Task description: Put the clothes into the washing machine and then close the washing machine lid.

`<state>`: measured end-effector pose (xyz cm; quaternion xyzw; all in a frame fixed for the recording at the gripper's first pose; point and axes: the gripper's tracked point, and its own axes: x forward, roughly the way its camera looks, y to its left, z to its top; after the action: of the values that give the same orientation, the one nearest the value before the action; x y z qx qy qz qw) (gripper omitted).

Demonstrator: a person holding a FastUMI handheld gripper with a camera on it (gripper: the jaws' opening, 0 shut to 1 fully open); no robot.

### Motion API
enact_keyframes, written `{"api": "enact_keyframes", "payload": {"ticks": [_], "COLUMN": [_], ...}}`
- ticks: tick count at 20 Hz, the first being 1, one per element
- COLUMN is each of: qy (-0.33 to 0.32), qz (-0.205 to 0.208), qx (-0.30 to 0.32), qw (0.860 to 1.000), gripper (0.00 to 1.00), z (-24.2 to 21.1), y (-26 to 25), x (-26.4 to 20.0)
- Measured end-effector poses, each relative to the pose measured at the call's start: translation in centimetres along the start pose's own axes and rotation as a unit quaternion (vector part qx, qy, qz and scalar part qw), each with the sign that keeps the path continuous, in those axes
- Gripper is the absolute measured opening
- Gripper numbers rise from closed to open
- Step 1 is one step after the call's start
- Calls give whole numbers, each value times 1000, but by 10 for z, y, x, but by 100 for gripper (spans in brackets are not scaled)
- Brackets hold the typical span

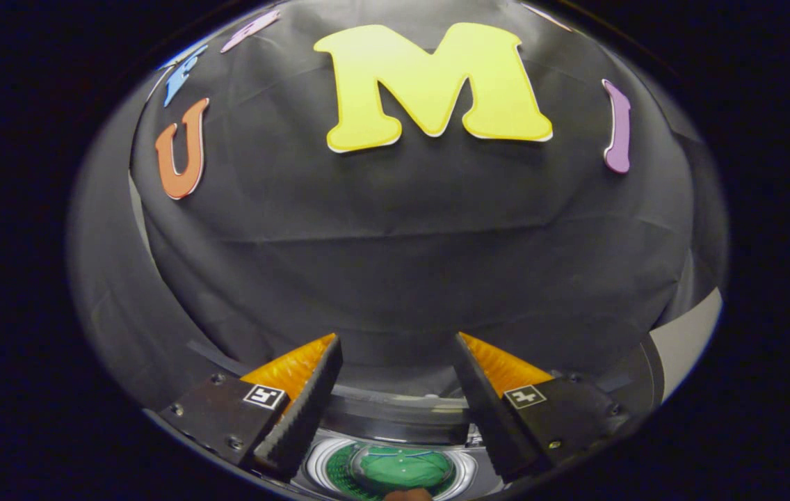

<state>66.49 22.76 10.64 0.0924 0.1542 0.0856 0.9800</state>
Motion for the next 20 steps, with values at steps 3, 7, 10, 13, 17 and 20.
{"api": "enact_keyframes", "payload": {"ticks": [3, 7, 10, 13, 17, 20], "qy": [-15, -35, -51, -63, -65, -57], "qz": [1, 4, 7, 9, 11, 13], "qx": [-5, -10, -13, -17, -13, -12], "qw": [1000, 999, 999, 998, 998, 998], "gripper": [99, 99, 99, 99, 99, 100], "z": [2, 6, 9, 11, 12, 9], "y": [1, 0, 2, 2, 2, 3], "x": [2, 5, 7, 9, 9, 7]}}
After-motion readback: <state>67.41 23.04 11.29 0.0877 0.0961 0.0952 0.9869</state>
